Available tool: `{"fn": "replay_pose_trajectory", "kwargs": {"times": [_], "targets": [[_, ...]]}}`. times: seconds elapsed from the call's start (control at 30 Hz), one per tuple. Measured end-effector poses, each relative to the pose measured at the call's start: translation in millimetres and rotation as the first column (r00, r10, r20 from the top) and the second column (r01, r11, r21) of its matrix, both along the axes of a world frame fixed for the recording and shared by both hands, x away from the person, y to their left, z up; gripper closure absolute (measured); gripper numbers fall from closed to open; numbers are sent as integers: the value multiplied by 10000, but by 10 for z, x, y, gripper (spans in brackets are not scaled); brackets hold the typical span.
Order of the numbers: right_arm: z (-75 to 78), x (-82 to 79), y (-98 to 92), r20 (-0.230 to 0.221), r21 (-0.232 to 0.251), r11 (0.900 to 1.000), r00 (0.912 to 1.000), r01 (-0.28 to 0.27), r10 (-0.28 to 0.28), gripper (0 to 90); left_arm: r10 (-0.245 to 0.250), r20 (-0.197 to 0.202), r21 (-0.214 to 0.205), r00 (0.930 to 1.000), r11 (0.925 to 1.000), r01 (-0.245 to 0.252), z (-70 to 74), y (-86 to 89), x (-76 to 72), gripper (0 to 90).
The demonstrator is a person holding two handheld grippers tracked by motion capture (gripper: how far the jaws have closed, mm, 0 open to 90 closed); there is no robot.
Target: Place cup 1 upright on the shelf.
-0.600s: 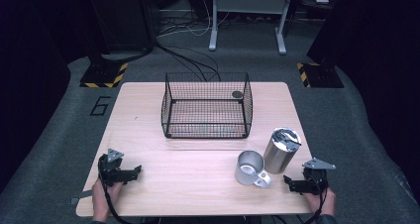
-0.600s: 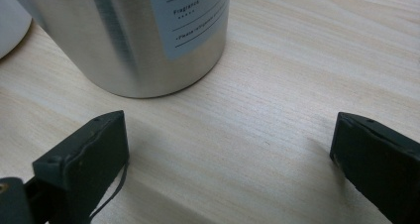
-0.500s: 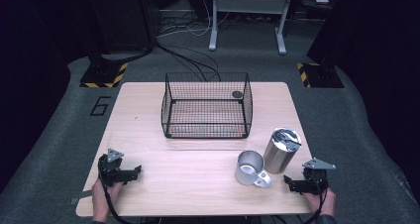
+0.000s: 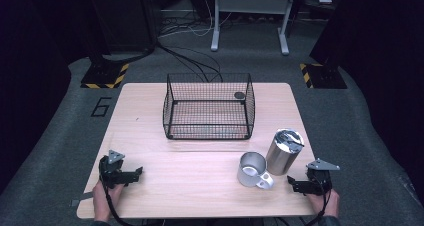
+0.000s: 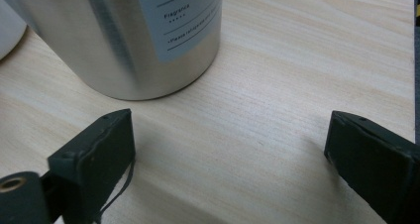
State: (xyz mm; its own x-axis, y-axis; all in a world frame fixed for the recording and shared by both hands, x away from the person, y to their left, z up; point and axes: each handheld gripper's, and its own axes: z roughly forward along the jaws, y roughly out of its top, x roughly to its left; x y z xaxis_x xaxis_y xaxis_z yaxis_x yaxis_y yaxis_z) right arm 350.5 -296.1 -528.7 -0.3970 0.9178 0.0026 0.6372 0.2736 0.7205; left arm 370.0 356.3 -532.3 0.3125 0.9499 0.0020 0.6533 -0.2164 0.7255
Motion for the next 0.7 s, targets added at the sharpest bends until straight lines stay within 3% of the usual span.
{"fn": "replay_pose_trajectory", "kwargs": {"times": [0.17, 0.3, 0.5, 0.57, 0.7], "targets": [[9, -3, 7, -184, 10, 10000, 9998, 84, -83, 12, -4, -13, -34, 10000, 10000, 4, -1, -2, -4, 3], [24, 16, -7, -295, 325, 9994, 9995, 76, -66, 6, -8, 1, -34, 10000, 10000, 8, -1, -1, -2, 3], [186, -19, 55, -94, 484, 9988, 10000, 0, 5, 2, -27, 0, -25, 10000, 10000, 27, -1, 0, -1, 3], [282, -51, 65, 130, 762, 9971, 9999, -74, 65, 0, -25, 2, -27, 10000, 10000, 25, -1, 0, -1, 3], [364, -73, 68, 156, 1048, 9944, 9998, -106, 90, 0, -26, 4, -24, 10000, 10000, 26, -1, 0, -1, 3]]}}
